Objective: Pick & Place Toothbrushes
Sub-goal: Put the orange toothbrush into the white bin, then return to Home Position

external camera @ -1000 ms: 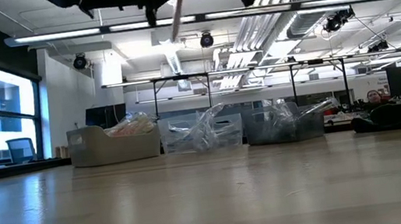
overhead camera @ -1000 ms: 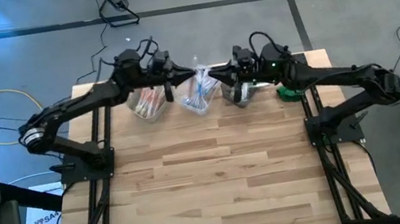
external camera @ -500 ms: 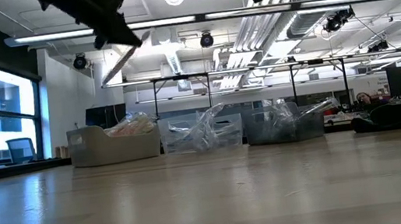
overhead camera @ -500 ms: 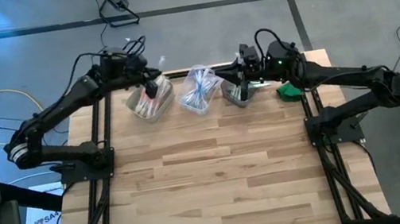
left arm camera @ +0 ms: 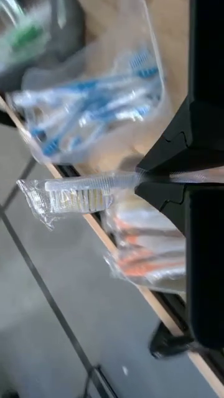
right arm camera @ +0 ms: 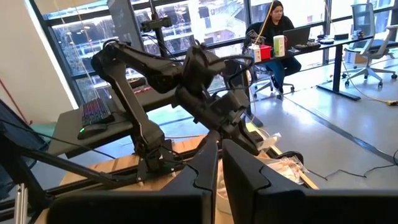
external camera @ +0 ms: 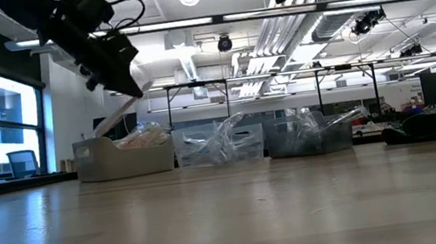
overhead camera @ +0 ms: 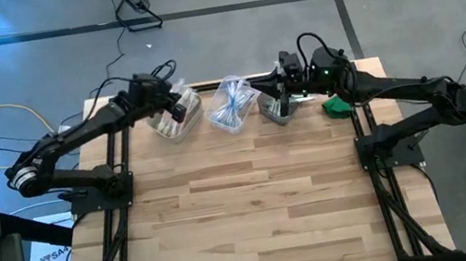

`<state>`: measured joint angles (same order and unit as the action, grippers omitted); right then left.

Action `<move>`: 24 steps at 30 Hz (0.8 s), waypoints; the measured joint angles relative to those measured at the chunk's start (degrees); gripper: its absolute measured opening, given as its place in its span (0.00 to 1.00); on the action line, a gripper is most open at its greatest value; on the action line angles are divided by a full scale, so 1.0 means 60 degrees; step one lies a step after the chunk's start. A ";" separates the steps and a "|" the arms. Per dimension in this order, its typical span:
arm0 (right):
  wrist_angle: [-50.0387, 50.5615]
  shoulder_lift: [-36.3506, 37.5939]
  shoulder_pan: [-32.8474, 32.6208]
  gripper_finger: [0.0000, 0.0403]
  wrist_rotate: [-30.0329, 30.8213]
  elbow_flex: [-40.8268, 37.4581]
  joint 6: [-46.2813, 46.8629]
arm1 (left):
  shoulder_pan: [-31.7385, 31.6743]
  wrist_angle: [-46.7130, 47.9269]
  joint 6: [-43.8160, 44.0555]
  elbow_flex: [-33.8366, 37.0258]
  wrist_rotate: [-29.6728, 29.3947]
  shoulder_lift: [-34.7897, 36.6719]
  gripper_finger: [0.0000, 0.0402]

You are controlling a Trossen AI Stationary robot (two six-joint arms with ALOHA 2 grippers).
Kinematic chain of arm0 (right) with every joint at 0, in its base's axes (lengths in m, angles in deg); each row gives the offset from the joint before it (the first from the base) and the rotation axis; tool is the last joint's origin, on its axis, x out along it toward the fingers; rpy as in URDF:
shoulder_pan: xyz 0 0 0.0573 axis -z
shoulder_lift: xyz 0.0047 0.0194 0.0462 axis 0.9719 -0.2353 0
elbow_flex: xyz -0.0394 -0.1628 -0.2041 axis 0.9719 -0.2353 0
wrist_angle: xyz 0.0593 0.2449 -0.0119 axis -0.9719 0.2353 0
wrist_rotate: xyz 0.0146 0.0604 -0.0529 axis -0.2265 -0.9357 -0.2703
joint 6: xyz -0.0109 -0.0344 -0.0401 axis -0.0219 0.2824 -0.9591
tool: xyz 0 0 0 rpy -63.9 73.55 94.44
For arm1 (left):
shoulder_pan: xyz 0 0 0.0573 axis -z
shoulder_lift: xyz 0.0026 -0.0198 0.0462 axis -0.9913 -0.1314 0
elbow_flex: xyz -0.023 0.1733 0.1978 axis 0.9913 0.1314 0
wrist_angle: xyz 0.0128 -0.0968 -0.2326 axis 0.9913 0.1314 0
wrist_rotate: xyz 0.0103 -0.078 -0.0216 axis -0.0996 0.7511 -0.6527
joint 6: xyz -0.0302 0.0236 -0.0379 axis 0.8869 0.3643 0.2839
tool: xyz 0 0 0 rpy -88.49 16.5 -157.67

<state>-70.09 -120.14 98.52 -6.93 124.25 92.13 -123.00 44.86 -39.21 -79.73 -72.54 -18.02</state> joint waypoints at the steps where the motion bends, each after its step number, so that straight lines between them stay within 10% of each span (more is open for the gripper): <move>1: 0.0003 0.0002 0.0000 0.04 0.0003 0.0000 0.0000 | 0.0003 0.0034 0.0007 0.0054 -0.0174 0.0000 0.01; 9: 0.0037 0.0000 0.0000 0.03 0.0004 0.0000 0.0000 | 0.0007 0.0059 0.0215 0.0565 -0.0554 -0.0007 0.02; 24: 0.0510 0.0000 0.0000 0.04 0.0005 0.0000 -0.0024 | 0.0007 -0.0102 0.0509 0.0574 -0.0654 -0.0007 0.45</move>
<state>-67.03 -120.14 98.52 -6.90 124.25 91.98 -122.96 44.25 -36.16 -76.29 -76.46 -18.06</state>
